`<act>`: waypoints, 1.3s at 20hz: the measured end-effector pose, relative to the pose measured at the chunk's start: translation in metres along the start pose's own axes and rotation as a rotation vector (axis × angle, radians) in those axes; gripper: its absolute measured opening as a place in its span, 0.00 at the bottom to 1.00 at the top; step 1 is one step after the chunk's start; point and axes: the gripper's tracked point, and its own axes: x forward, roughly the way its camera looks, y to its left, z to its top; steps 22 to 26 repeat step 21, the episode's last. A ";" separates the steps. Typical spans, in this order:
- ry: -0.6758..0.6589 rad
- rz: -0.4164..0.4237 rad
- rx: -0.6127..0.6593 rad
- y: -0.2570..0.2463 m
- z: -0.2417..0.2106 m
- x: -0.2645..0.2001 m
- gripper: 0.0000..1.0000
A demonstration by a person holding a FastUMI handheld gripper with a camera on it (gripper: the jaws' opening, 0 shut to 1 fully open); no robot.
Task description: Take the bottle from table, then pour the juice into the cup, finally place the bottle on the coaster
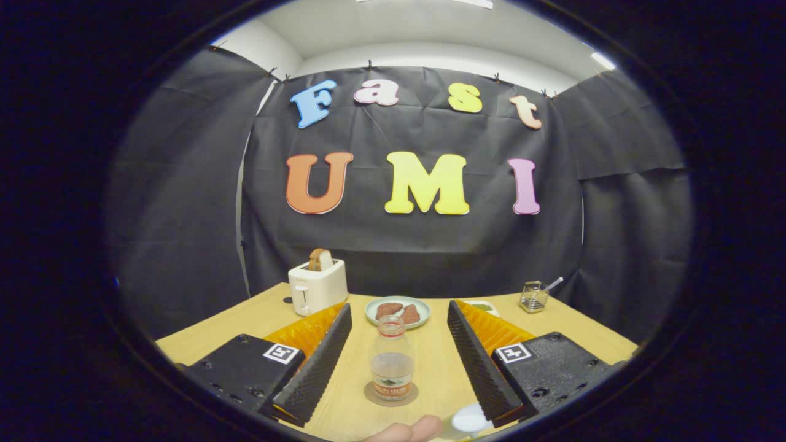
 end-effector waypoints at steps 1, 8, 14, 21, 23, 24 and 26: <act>0.002 0.004 -0.003 0.000 0.007 -0.010 1.00; -0.016 -0.004 0.046 -0.014 0.055 -0.078 1.00; -0.008 -0.093 0.052 -0.050 0.074 -0.138 1.00; -0.035 -0.096 0.070 -0.059 0.095 -0.193 1.00; -0.035 -0.096 0.070 -0.059 0.095 -0.193 1.00; -0.035 -0.096 0.070 -0.059 0.095 -0.193 1.00; -0.035 -0.096 0.070 -0.059 0.095 -0.193 1.00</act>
